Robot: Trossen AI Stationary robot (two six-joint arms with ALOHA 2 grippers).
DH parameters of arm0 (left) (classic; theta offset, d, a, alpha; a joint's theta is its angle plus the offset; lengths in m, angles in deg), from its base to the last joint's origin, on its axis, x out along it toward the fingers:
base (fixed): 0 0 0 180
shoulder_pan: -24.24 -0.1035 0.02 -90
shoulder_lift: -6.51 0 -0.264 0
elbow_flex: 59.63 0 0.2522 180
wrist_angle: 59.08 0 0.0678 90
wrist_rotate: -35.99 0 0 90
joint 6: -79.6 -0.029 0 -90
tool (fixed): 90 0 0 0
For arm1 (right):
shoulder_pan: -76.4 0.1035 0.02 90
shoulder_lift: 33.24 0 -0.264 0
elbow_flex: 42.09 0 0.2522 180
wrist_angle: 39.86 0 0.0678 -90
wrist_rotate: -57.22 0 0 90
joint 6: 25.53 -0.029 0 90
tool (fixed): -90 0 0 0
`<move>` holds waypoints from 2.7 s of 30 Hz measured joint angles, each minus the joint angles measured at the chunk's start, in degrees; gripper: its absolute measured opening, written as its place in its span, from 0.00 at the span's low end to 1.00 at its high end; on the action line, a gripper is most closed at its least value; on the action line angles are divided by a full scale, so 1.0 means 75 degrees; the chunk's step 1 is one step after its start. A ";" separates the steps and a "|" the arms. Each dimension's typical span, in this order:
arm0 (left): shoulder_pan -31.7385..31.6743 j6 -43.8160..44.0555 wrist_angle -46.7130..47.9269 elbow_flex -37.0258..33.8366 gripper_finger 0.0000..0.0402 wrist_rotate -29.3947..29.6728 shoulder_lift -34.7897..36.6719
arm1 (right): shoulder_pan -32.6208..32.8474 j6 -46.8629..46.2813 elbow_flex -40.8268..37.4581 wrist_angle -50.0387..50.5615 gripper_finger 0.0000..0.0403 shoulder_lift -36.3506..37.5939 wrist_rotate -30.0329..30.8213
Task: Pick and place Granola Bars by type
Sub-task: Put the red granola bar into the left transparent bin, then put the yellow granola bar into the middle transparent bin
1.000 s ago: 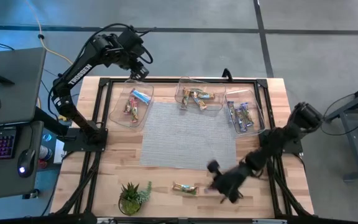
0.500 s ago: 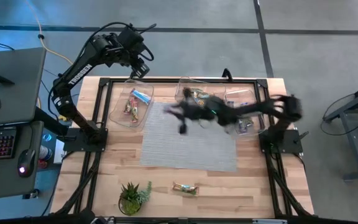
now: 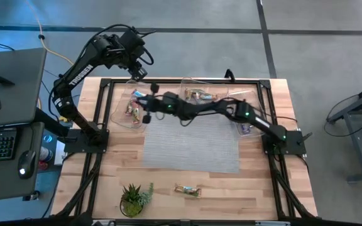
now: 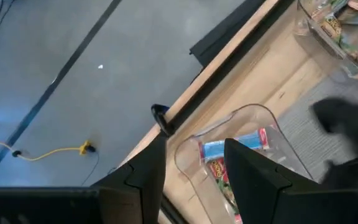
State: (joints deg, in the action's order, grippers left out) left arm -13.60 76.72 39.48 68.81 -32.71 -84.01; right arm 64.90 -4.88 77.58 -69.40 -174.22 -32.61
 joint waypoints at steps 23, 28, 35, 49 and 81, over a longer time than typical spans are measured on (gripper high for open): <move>0.0000 0.0180 0.0443 0.0000 0.39 -0.0060 0.0000 | 0.0464 0.0598 0.1793 0.3651 0.36 0.0042 0.0783; -0.0003 0.0570 0.0672 -0.0148 0.39 -0.1214 0.0084 | 0.0830 0.1430 0.1802 0.7235 0.36 0.1397 0.1938; 0.0433 0.0124 0.0660 -0.0852 0.39 -0.2737 0.0327 | 0.1216 0.0880 0.1799 1.1442 0.36 0.3203 0.3051; 0.3670 0.1110 -0.2058 -0.5165 0.39 -0.2765 0.1993 | 0.1809 -0.2165 -0.0188 1.4163 0.36 0.5700 0.1260; 0.7003 0.4053 -0.5182 -0.6936 0.39 -0.1278 0.2308 | 0.6873 -0.4794 -0.7145 0.2833 0.36 0.5208 0.3938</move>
State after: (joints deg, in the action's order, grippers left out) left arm 38.92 107.12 0.61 16.79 -42.29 -66.70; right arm 116.45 -40.83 23.99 -48.15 -135.16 -3.08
